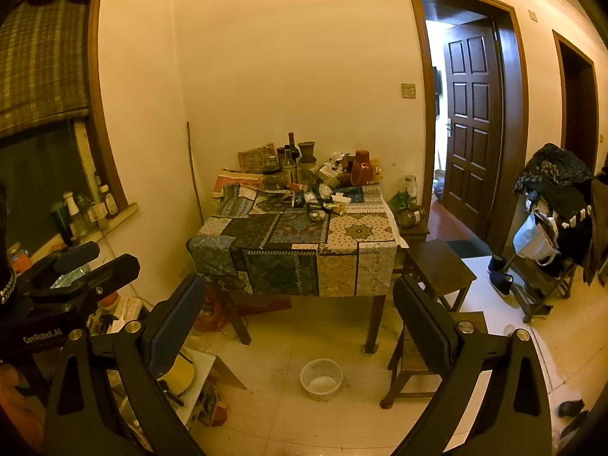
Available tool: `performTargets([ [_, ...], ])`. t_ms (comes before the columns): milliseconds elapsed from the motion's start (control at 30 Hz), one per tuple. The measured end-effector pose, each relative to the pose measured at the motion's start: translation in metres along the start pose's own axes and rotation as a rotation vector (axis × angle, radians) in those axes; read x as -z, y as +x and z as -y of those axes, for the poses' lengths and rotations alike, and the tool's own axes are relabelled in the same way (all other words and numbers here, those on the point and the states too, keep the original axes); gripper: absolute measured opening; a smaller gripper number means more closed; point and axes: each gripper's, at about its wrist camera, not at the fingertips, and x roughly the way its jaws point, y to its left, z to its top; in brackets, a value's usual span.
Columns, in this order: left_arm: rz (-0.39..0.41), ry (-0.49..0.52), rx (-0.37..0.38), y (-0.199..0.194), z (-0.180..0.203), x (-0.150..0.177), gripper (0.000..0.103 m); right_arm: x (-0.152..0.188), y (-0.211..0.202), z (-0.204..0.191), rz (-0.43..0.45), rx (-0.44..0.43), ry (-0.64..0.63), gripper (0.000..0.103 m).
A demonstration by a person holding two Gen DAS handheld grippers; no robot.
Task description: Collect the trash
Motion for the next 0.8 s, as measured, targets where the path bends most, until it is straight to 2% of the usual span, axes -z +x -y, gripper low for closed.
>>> performTargets([
  [800,-0.006,0.009,-0.003,0.006,0.006,-0.007,0.102,-0.001,-0.009,-0.001,-0.003,0.009,0.001,0.099],
])
